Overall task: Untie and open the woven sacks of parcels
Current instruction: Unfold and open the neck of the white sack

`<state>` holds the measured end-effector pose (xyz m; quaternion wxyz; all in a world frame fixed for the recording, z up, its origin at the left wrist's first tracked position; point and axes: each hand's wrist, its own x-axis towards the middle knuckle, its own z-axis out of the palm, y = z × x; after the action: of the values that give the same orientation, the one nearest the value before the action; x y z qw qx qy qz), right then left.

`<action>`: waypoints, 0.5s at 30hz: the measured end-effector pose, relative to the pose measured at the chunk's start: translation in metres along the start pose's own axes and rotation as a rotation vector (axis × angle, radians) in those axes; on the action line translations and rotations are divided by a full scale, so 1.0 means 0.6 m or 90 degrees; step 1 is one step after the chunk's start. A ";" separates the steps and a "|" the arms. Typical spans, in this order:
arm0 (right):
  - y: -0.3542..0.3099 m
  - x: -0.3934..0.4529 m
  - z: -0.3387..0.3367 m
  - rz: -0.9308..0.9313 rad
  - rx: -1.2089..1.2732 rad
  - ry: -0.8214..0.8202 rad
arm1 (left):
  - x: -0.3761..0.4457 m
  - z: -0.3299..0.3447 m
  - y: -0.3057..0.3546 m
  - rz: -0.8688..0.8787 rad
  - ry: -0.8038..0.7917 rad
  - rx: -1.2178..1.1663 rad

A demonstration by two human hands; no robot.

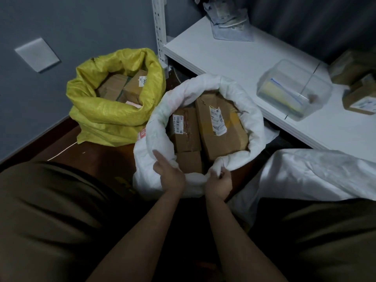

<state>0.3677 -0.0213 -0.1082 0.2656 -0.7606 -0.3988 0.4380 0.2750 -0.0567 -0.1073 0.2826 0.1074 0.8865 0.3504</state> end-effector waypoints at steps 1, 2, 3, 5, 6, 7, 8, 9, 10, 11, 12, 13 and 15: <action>0.005 -0.012 -0.009 -0.027 0.089 0.022 | -0.005 -0.014 -0.006 0.038 0.019 -0.049; 0.010 -0.021 -0.018 -0.046 0.162 0.030 | -0.006 -0.032 -0.012 0.053 0.035 -0.119; 0.013 -0.028 -0.026 -0.042 0.226 0.027 | -0.005 -0.050 -0.016 0.043 0.038 -0.205; 0.015 -0.022 -0.026 0.061 0.375 0.004 | 0.010 -0.077 -0.023 -0.051 -0.013 -0.442; 0.017 -0.015 -0.020 0.144 0.457 -0.023 | 0.016 -0.085 -0.023 -0.111 -0.053 -0.567; 0.015 -0.011 -0.016 0.210 0.535 -0.068 | 0.020 -0.089 -0.024 -0.163 -0.092 -0.664; 0.013 -0.008 -0.012 0.251 0.600 -0.116 | 0.024 -0.090 -0.021 -0.196 -0.133 -0.724; 0.014 -0.006 -0.009 0.268 0.630 -0.152 | 0.025 -0.088 -0.020 -0.195 -0.180 -0.746; 0.018 -0.001 -0.007 0.269 0.642 -0.179 | 0.024 -0.086 -0.020 -0.181 -0.220 -0.761; 0.018 0.000 -0.010 0.263 0.646 -0.207 | 0.023 -0.086 -0.022 -0.174 -0.245 -0.765; 0.021 0.003 -0.013 0.261 0.649 -0.227 | 0.023 -0.086 -0.022 -0.176 -0.263 -0.751; 0.021 0.004 -0.018 0.257 0.649 -0.240 | 0.027 -0.087 -0.023 -0.177 -0.262 -0.709; 0.023 0.008 -0.023 0.270 0.621 -0.231 | 0.032 -0.087 -0.025 -0.108 -0.184 -0.452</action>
<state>0.3867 -0.0258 -0.1141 0.4201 -0.5255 -0.0279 0.7394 0.2292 -0.0896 -0.0945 0.4522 -0.0225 0.6671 0.5916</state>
